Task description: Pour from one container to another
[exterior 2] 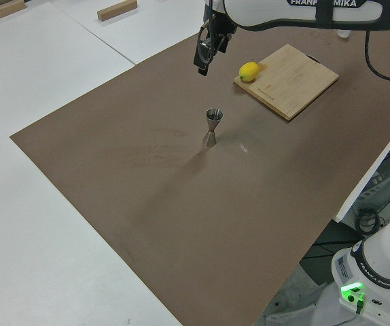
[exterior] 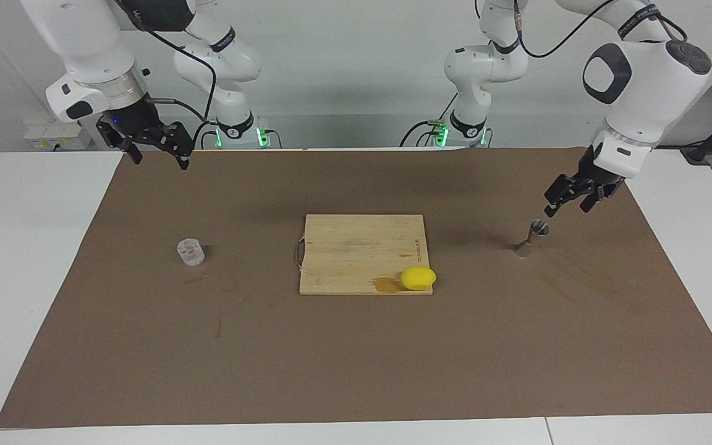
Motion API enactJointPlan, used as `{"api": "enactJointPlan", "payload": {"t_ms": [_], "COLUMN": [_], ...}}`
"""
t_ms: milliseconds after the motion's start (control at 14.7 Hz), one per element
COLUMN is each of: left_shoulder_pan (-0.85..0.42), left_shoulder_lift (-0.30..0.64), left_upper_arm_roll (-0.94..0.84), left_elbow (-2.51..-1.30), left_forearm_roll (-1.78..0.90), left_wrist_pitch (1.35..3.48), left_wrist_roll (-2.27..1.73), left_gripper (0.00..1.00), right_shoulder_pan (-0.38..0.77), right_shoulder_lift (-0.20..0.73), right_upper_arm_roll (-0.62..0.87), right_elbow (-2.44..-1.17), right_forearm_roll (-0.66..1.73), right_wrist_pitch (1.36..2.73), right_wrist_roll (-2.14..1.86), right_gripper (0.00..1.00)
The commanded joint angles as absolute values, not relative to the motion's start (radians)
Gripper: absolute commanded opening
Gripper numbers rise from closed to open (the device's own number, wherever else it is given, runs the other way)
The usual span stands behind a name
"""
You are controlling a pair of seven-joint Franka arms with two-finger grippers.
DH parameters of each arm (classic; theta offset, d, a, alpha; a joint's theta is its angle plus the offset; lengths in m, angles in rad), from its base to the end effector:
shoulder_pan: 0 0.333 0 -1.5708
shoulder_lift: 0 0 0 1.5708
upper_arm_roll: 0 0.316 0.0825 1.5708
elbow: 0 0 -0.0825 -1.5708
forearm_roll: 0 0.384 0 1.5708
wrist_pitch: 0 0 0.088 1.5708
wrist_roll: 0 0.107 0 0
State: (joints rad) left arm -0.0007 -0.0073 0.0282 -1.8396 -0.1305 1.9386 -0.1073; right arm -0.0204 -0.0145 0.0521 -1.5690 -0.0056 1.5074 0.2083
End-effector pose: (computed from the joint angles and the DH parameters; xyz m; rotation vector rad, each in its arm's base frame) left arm 0.5715 0.0069 0.5335 2.9978 0.2634 0.1524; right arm 0.5431 0.0168 0.6279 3.1166 -0.2763 -0.0720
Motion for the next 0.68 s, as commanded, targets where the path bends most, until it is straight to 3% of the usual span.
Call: {"api": "enactJointPlan", "payload": {"t_ms": [0,272,613], "left_shoulder_pan": [0.075,0.172,0.305], "left_shoulder_lift": [-0.023,0.012,0.135], "left_upper_arm_roll": [0.025,0.025,0.021], "left_elbow": [-1.845,-1.818,-1.657], "left_forearm_roll": [-0.234,-0.480,-0.685], "left_wrist_pitch": [1.931,1.804,1.574], "left_wrist_roll": [-0.109,-0.008,0.192], "left_gripper": [1.00,1.00,1.00], "right_shoulder_pan": [-0.025,-0.025,-0.025], "right_shoulder_lift": [-0.008,-0.012,-0.015], "right_upper_arm_roll": [0.058,0.060,0.058], "right_elbow": [-1.551,-1.555,-1.563], "right_forearm_roll": [-0.029,-0.026,-0.026], "right_wrist_pitch": [1.502,1.502,1.496], "right_wrist_roll": [0.193,0.193,0.186], "right_gripper": [1.00,1.00,1.00]}}
